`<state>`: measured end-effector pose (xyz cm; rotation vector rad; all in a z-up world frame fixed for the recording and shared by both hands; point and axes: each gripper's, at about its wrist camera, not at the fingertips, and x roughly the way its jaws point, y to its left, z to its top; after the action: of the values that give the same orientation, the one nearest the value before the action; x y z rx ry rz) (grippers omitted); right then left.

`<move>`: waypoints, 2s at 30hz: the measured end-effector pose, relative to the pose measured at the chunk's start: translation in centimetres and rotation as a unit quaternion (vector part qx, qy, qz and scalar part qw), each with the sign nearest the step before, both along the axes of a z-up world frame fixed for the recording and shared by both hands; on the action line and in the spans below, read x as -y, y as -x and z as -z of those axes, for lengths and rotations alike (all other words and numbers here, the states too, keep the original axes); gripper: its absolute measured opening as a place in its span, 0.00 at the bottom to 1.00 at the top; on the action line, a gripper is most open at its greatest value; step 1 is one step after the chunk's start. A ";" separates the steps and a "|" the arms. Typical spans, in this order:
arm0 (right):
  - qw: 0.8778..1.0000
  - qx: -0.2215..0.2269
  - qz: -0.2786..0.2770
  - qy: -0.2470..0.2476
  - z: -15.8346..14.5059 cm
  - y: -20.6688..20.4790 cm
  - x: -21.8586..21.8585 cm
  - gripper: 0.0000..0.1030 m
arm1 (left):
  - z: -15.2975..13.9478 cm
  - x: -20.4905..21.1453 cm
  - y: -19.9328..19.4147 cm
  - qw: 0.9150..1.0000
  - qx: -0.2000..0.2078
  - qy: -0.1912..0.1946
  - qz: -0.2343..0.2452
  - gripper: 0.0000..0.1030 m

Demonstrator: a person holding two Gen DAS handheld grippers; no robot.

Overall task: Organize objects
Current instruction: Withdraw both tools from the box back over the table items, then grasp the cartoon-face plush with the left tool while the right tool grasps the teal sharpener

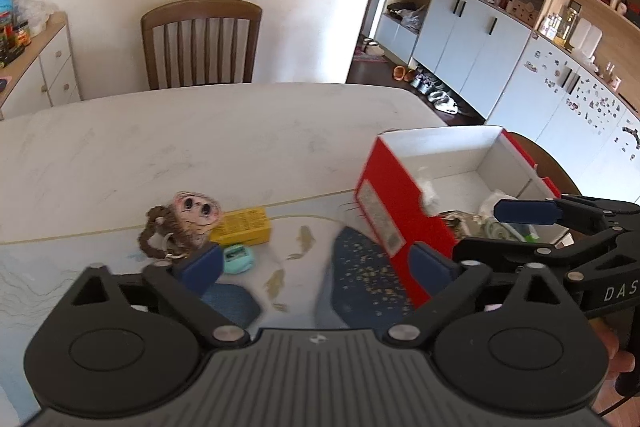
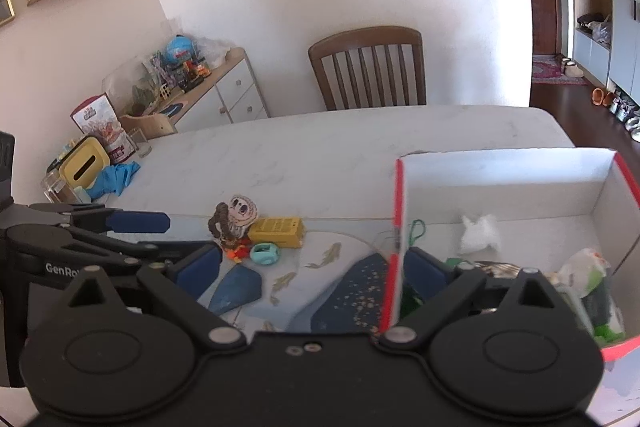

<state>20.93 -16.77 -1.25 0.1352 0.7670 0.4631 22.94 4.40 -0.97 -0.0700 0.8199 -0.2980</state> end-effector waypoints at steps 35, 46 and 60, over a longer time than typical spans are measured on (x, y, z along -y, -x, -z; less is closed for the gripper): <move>0.993 -0.039 -0.064 0.089 8.9 -6.5 -12.2 0.68 | 8.1 -6.9 -8.5 0.999 0.021 -0.041 -0.011 1.00; 0.994 -0.059 -0.057 0.070 10.4 -8.3 -13.0 0.49 | 8.5 -6.0 -10.3 0.998 0.036 -0.052 0.019 0.89; 0.993 -0.081 -0.066 0.060 11.6 -8.9 -13.7 0.41 | 10.6 -5.6 -11.6 0.998 0.007 -0.060 0.027 0.52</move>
<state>29.82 -3.08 -12.83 0.0098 0.9638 0.5341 34.49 10.01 -11.55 0.0677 0.8249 -0.2999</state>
